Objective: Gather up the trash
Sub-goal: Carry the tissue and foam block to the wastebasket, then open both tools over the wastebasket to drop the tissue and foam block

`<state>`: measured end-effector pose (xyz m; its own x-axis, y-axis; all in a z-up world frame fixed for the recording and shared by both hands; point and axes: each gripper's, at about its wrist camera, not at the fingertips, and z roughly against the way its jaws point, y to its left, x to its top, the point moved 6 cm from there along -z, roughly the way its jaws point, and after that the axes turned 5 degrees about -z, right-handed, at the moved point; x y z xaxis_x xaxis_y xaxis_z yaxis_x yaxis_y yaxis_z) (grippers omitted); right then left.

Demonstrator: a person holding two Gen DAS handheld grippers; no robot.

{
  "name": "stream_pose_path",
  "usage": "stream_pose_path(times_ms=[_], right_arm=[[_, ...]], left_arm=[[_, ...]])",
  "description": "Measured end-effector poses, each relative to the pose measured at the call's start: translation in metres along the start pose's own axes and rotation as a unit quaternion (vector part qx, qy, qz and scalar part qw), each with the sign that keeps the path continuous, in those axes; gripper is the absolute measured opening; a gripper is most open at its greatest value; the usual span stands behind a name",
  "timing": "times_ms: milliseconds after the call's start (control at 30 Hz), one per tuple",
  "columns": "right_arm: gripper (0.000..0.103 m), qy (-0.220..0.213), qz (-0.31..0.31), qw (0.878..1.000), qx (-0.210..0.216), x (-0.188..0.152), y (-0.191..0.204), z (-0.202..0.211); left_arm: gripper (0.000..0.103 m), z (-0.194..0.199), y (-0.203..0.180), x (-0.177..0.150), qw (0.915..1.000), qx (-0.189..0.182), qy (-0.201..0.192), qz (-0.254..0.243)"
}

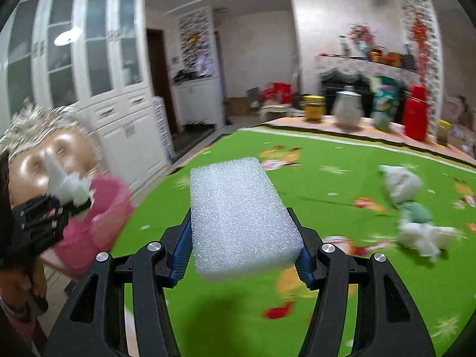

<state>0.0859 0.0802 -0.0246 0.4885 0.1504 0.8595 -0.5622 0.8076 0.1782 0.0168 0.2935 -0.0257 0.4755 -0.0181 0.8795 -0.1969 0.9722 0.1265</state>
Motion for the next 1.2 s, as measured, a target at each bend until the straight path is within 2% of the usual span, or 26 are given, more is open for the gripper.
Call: stream_pose_path(times_ms=[200, 367, 600, 733, 800, 867, 933, 967, 1100, 1200], right_arm=[[0.057, 0.022, 0.018, 0.997, 0.070, -0.005, 0.086, -0.025], [0.058, 0.037, 0.038, 0.992, 0.111, -0.007, 0.151, -0.052], [0.058, 0.058, 0.058, 0.985, 0.154, -0.017, 0.214, -0.080], [0.060, 0.069, 0.077, 0.981, 0.165, -0.024, 0.235, -0.090], [0.061, 0.076, 0.085, 0.979, 0.167, -0.029, 0.241, -0.094], [0.072, 0.081, 0.093, 0.978, 0.166, -0.033, 0.245, -0.096], [0.077, 0.080, 0.094, 0.978, 0.166, -0.035, 0.244, -0.095], [0.077, 0.080, 0.094, 0.978, 0.166, -0.034, 0.243, -0.093], [0.077, 0.072, 0.089, 0.981, 0.158, -0.029, 0.232, -0.086], [0.077, 0.067, 0.100, 0.983, 0.142, -0.026, 0.215, -0.076]], left_arm=[[0.037, 0.008, 0.089, -0.023, 0.9981, 0.049, 0.021, 0.031], [0.037, 0.003, 0.150, -0.047, 0.9949, 0.059, 0.054, 0.061], [0.039, -0.004, 0.189, -0.075, 0.9924, 0.044, 0.076, 0.086], [0.041, -0.009, 0.190, -0.076, 0.9919, 0.043, 0.078, 0.090], [0.049, -0.009, 0.193, -0.075, 0.9920, 0.043, 0.078, 0.089], [0.068, -0.008, 0.198, -0.072, 0.9919, 0.053, 0.072, 0.090], [0.073, -0.004, 0.202, -0.068, 0.9918, 0.060, 0.063, 0.093], [0.077, -0.002, 0.203, -0.067, 0.9916, 0.064, 0.061, 0.094], [0.083, 0.006, 0.198, -0.059, 0.9917, 0.083, 0.049, 0.085], [0.099, 0.014, 0.185, -0.047, 0.9916, 0.110, 0.032, 0.061]])
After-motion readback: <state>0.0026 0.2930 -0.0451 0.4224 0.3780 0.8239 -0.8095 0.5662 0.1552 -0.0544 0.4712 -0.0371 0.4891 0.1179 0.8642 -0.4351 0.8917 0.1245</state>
